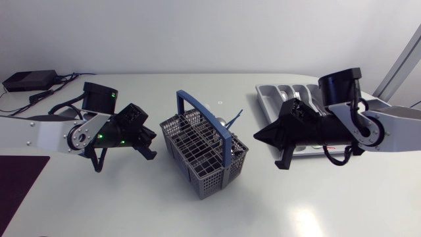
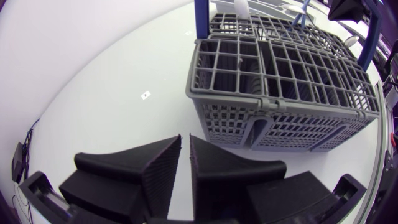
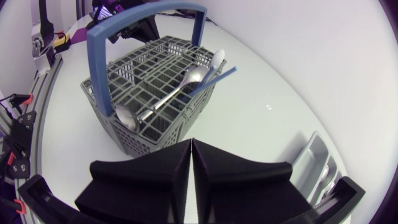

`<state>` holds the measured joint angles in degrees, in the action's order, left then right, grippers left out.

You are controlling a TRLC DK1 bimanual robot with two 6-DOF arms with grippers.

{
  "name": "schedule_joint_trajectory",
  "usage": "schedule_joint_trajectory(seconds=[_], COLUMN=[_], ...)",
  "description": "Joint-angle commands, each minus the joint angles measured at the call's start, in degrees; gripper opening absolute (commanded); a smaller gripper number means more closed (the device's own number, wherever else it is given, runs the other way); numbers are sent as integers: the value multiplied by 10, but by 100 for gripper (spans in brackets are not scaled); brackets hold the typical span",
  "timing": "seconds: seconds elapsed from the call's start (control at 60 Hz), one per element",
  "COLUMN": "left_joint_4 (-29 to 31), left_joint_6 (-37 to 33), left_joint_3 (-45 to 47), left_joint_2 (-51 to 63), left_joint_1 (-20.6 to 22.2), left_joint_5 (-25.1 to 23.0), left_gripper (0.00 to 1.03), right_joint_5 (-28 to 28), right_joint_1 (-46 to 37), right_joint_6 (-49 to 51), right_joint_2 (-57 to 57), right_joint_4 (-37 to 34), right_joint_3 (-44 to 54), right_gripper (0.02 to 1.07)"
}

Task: Unload the cutlery basket into the drawer organizer.

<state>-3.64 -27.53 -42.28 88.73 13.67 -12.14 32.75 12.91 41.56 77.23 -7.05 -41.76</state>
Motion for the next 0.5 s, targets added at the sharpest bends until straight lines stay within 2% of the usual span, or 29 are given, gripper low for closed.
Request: schedule_joint_trajectory(seconds=[0.0, 0.317, 0.483], left_joint_4=[-17, -43, -52], left_joint_6=[-3, 27, 36], left_joint_3=[-25, -58, -90], left_joint_2=[34, 68, 102], left_joint_1=[8, 39, 40], left_joint_5=[-8, -6, -4], left_gripper=[31, 31, 31], right_joint_5=[-4, -25, -36], right_joint_1=[-4, 50, 85], right_joint_6=[7, 0, -16], right_joint_2=[35, 77, 62], right_joint_4=[28, 56, 57], right_joint_3=[19, 28, 41], right_gripper=[11, 11, 11])
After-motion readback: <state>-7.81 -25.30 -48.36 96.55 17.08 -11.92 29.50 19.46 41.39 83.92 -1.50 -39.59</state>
